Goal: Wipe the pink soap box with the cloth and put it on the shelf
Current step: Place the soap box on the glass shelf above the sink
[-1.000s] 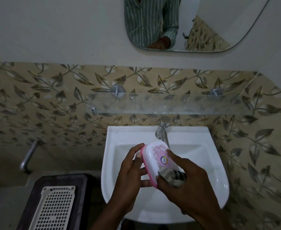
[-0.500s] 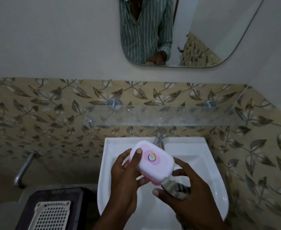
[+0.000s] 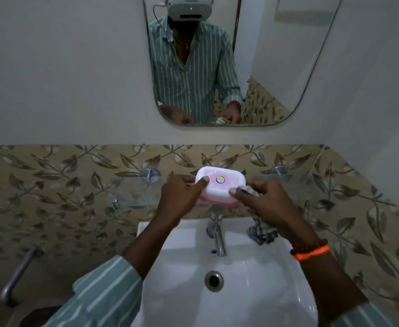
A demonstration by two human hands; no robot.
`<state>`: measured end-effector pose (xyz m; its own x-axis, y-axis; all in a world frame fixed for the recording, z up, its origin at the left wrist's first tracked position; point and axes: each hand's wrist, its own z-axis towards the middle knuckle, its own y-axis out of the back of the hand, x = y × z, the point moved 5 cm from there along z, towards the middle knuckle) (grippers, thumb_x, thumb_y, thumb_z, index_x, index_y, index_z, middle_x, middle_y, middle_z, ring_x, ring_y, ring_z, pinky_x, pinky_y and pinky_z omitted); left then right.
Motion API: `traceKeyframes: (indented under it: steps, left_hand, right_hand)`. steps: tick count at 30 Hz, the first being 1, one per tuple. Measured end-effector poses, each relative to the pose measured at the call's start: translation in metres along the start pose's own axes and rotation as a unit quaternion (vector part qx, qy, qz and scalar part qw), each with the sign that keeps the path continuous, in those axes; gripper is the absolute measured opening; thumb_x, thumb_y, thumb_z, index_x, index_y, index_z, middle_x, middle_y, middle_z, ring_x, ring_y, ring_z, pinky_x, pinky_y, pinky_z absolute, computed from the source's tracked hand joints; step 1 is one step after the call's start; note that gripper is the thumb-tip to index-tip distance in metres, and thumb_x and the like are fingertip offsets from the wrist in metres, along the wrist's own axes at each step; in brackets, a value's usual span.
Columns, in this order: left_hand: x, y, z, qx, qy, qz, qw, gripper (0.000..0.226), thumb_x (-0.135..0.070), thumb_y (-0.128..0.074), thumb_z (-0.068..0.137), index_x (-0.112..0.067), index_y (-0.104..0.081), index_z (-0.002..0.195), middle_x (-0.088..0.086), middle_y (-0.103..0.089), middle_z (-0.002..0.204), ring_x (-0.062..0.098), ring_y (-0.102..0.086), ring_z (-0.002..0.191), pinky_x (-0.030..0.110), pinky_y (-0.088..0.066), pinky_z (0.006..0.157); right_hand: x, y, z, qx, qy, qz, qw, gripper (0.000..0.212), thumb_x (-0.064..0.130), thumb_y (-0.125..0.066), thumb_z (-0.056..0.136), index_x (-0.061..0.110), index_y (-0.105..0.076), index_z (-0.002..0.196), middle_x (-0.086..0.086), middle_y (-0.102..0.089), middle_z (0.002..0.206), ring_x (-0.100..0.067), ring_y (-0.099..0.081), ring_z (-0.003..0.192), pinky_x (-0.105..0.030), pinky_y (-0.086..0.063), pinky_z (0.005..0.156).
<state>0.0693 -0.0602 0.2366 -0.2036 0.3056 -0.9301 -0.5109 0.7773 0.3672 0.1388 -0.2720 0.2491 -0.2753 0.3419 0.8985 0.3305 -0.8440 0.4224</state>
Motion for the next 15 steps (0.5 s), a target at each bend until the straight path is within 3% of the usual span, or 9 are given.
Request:
traceKeyframes:
  steps: [2,5,10,13,15]
  left_hand:
    - [-0.002,-0.005,0.012,-0.001,-0.008,0.037,0.999,0.042,-0.044,-0.074,0.092,-0.017,-0.078,0.124,0.018,-0.081,0.109,0.037,-0.076,0.101,0.048,-0.062,0.091]
    - [-0.007,-0.013,0.024,0.002,-0.03,0.099,0.995,0.041,-0.041,-0.072,0.094,-0.014,-0.078,0.124,0.017,-0.081,0.111,0.036,-0.077,0.1,0.042,-0.062,0.089]
    - [-0.011,-0.024,0.039,0.009,-0.03,0.151,0.988,0.04,-0.038,-0.068,0.097,-0.002,-0.08,0.111,0.026,-0.078,0.101,0.037,-0.076,0.097,0.039,-0.058,0.088]
    - [-0.009,-0.027,0.044,0.007,-0.034,0.176,0.984,0.042,-0.039,-0.068,0.098,0.0,-0.079,0.11,0.027,-0.077,0.103,0.039,-0.075,0.099,0.04,-0.057,0.089]
    - [-0.008,-0.029,0.046,0.011,-0.036,0.194,0.98,0.042,-0.039,-0.068,0.098,-0.002,-0.08,0.112,0.027,-0.076,0.107,0.039,-0.074,0.101,0.04,-0.057,0.09]
  right_hand:
    - [-0.007,0.002,0.025,-0.037,-0.041,0.043,0.998,0.029,0.045,-0.077,0.078,0.016,-0.079,0.078,0.008,-0.071,0.061,-0.004,-0.059,0.052,-0.016,-0.044,0.051]
    - [-0.021,0.004,0.056,-0.081,-0.114,0.051,0.989,0.035,0.035,-0.079,0.078,0.001,-0.075,0.07,-0.004,-0.068,0.059,-0.013,-0.059,0.055,-0.015,-0.041,0.046]
    - [-0.03,0.001,0.088,-0.085,-0.145,0.02,0.986,0.032,0.024,-0.083,0.069,-0.004,-0.072,0.079,-0.002,-0.074,0.068,-0.014,-0.066,0.06,-0.015,-0.044,0.043]
    - [-0.037,-0.003,0.097,-0.072,-0.163,0.021,0.984,0.034,0.022,-0.084,0.066,-0.007,-0.07,0.077,-0.013,-0.077,0.08,-0.02,-0.072,0.07,-0.037,-0.057,0.057]
    - [-0.042,-0.004,0.1,-0.067,-0.165,0.016,0.984,0.033,0.024,-0.084,0.063,-0.002,-0.069,0.075,-0.01,-0.075,0.074,-0.022,-0.072,0.069,-0.034,-0.055,0.055]
